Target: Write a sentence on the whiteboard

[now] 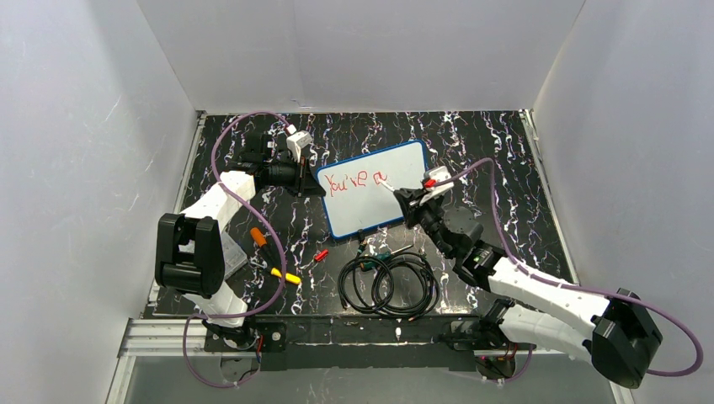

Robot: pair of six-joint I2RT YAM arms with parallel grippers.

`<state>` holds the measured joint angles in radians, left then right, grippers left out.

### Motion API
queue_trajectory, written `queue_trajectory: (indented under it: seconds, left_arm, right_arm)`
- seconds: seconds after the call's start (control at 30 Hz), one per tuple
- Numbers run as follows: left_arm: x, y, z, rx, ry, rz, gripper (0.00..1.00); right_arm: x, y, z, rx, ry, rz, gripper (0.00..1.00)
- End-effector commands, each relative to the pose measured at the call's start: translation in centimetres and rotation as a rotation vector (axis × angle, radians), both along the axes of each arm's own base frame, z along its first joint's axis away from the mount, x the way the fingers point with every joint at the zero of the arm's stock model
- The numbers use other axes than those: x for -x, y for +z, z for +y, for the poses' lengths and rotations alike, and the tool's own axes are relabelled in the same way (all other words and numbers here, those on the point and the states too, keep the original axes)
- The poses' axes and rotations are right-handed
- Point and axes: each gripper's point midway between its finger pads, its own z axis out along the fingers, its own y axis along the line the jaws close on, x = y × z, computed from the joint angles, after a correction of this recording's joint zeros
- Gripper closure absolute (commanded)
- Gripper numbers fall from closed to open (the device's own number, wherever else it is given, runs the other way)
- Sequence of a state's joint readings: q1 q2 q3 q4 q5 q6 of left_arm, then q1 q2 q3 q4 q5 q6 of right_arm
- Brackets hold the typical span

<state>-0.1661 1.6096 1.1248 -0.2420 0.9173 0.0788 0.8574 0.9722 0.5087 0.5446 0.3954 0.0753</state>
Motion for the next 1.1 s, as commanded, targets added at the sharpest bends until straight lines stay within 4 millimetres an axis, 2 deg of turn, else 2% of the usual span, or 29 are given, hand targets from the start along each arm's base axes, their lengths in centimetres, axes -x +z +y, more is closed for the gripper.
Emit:
queue_trajectory:
  seconds: [0.0,0.23,0.57,0.77,1.07]
  left_arm:
    - [0.0,1.8,-0.2,0.009,-0.014,-0.055,1.00]
    - [0.0,2.1,-0.1,0.008,-0.010,-0.065,1.00]
    - [-0.1,2.1,-0.1,0.006,-0.004,-0.064,1.00]
    - [0.0,2.1,-0.1,0.005,-0.004,-0.064,1.00]
    - [-0.1,2.0,-0.1,0.005,-0.004,-0.061,1.00]
  right_arm:
    - [2.1,1.3,2.9,-0.052,0.128,0.020,0.99]
    - [3.9,-0.3,5.6,-0.083,0.176,0.057,0.99]
    - [3.7,-2.1,6.8,-0.117,0.181,0.080,0.99]
    - [2.7,-2.5,6.2,-0.099,0.124,0.062,0.99]
    - [2.1,-3.6,5.4,-0.070,0.083,0.062,0.99]
